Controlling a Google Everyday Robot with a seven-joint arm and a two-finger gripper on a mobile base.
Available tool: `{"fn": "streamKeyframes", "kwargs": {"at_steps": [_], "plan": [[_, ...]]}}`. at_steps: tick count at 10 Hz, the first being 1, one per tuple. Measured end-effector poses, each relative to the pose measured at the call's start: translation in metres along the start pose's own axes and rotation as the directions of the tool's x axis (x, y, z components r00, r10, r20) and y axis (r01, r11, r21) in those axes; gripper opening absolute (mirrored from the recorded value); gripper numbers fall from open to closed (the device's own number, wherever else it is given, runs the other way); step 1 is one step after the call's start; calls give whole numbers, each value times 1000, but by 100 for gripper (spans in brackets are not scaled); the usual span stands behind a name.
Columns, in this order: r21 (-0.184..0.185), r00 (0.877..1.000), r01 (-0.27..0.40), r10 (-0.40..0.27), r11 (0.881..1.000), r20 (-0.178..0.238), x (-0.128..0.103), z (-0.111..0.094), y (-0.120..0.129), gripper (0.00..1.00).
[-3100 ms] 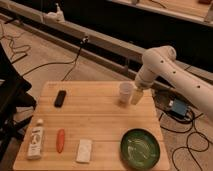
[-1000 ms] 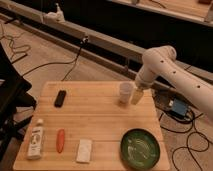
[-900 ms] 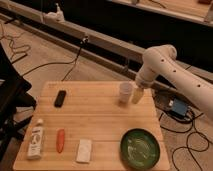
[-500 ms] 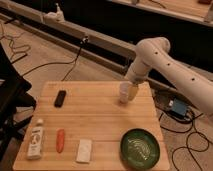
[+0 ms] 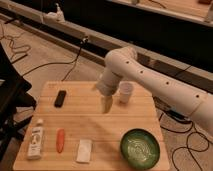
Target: Place the pepper in the ceramic bowl
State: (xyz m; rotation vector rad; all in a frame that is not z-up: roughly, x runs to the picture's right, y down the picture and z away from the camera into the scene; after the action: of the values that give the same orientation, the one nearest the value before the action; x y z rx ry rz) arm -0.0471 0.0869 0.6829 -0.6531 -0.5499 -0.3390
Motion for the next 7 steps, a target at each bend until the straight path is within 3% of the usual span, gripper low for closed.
{"fn": "streamKeyframes", "kwargs": {"at_steps": [2, 3, 6, 7], "plan": [[-64, 990, 138, -137, 988, 28, -30, 19, 24, 80], [-78, 985, 171, -168, 982, 36, -37, 22, 29, 80], [-82, 986, 166, -165, 983, 29, -34, 22, 31, 80], [-90, 987, 164, -163, 982, 8, -29, 21, 31, 80]]}}
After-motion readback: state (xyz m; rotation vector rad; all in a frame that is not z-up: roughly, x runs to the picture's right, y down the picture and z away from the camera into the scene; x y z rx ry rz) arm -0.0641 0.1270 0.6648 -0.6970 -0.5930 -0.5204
